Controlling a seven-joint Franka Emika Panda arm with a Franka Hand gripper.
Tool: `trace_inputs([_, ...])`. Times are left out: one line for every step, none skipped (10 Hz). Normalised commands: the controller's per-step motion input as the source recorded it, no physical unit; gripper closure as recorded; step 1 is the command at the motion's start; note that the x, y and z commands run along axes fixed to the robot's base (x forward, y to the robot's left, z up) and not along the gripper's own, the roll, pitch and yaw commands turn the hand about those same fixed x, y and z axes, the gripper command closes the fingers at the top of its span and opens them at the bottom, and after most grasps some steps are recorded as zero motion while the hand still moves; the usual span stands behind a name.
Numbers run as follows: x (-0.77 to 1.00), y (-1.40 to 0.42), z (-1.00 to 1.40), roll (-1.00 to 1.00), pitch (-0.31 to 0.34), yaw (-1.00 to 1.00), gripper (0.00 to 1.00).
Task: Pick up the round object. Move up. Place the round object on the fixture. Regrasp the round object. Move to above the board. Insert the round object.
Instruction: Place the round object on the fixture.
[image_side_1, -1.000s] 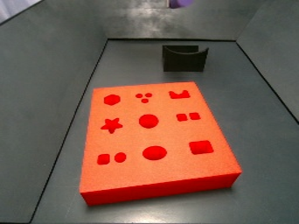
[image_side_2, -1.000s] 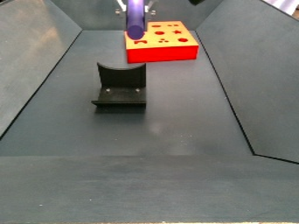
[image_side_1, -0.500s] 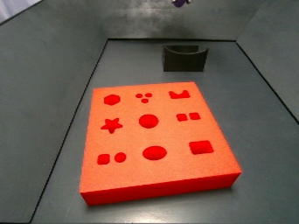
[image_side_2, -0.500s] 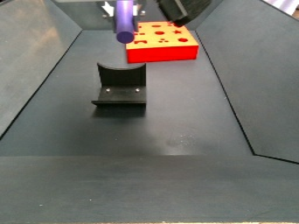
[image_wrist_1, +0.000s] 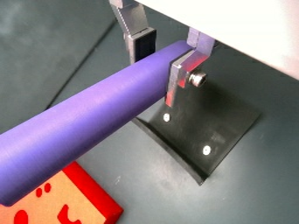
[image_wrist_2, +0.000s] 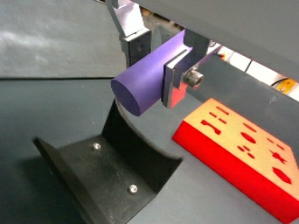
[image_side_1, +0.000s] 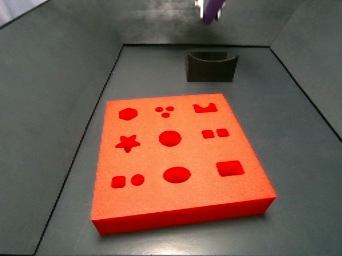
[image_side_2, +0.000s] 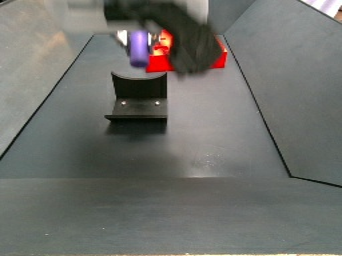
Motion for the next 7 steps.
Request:
trace_inputs([0.14, 0.09, -1.0, -1.0, -0.003, -0.15, 1.0])
trace_inputs([0.15, 0.09, -1.0, -1.0, 0.002, -0.15, 1.0])
trace_inputs([0.16, 0.1, -1.0, -0.87, -0.001, -0.13, 1.0])
trace_inputs([0.17, 0.1, -1.0, -0.7, -0.001, -0.12, 1.0])
trace_inputs([0.18, 0.11, -1.0, -0.48, 0.01, -0.1, 1.0])
trace_inputs([0.18, 0.12, -1.0, -0.37, 0.016, -0.09, 1.0])
trace_inputs([0.19, 0.11, -1.0, -0.21, 0.029, -0.07, 1.0])
